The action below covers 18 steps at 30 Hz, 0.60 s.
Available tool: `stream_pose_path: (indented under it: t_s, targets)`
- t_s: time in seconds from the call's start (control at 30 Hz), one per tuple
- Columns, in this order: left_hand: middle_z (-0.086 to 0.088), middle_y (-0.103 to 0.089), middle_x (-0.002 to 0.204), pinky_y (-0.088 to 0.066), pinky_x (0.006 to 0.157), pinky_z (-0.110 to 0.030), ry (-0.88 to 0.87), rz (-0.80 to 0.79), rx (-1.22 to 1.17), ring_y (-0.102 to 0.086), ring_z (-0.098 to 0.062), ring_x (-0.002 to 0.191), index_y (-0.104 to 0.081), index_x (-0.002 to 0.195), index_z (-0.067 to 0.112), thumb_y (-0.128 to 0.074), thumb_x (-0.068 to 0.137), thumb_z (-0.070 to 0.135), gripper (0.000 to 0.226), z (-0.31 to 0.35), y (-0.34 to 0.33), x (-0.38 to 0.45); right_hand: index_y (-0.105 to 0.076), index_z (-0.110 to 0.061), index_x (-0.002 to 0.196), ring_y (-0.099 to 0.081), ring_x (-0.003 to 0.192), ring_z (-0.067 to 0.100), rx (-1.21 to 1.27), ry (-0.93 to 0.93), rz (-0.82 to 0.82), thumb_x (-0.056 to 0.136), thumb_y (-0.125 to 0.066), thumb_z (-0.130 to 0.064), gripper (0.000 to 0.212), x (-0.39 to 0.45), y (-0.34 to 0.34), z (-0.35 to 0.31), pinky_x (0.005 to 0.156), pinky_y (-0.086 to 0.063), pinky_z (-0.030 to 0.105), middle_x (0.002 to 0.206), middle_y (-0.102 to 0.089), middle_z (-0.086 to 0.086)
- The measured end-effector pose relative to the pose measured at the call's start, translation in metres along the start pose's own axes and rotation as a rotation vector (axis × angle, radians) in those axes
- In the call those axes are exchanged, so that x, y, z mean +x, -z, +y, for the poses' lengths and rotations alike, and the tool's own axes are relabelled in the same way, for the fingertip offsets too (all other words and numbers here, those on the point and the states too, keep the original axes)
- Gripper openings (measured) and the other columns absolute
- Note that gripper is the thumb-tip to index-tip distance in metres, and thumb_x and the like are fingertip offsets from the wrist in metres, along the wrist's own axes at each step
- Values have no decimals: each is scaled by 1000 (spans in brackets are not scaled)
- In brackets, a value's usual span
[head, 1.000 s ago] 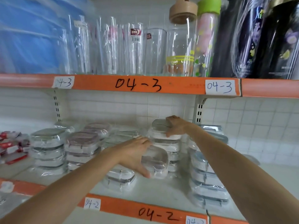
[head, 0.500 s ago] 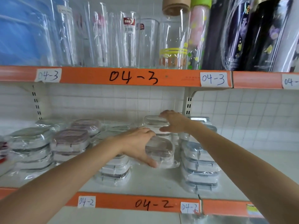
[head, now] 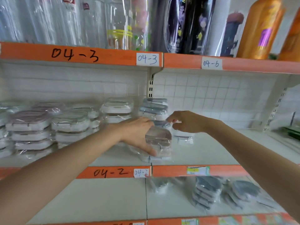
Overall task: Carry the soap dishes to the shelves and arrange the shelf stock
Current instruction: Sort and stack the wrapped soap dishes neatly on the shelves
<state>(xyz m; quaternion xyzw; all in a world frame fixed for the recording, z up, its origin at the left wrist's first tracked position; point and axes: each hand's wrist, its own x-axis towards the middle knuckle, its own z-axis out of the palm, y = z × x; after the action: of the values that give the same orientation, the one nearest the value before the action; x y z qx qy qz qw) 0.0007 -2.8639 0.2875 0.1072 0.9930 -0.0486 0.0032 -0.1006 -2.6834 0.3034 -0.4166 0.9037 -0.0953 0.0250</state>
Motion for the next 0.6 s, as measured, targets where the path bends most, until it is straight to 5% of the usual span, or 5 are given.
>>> stream_pose_path:
  t_s: [0.13, 0.23, 0.43, 0.5, 0.6]
  targets:
    - [-1, -42, 135, -40, 102, -35, -38, -8, -30, -41, -19, 124, -38, 138, 11, -66, 63, 77, 104, 61, -12, 29, -23, -15, 149, -26, 139, 15, 315, -160, -270, 87, -58, -21, 71, -58, -11, 37, 113, -23, 28, 152, -26, -2]
    - [-4, -46, 125, -37, 95, -29, -109, 19, 9, -42, -19, 116, -45, 126, 8, -69, 65, 73, 92, 109, -25, 52, -9, -10, 150, -22, 140, 18, 269, -183, -370, 80, -66, -12, 91, -92, -28, 60, 110, -25, 25, 152, -22, 1]
    - [-4, -50, 112, -35, 82, -27, -134, 37, 24, -44, -19, 107, -50, 108, 10, -68, 64, 73, 79, 158, -47, 94, -9, -7, 148, -26, 135, 22, 190, -246, -399, 82, -69, -25, 91, -117, -50, 116, 110, -27, 32, 149, -22, 6]
    - [-3, -50, 112, -39, 88, -28, -132, 52, 43, -45, -19, 107, -49, 108, 10, -68, 61, 77, 83, 162, -51, 107, -20, -9, 146, -27, 133, 22, 62, -176, -308, 77, -73, -43, 93, -111, -59, 128, 108, -29, 32, 142, -27, 4]
    - [-6, -46, 126, -39, 100, -34, -134, 57, 49, -41, -22, 118, -44, 121, 8, -70, 63, 73, 91, 153, -49, 127, -35, -7, 135, -29, 124, 23, -31, -133, -183, 73, -76, -43, 82, -88, -62, 151, 101, -32, 29, 128, -34, 7]
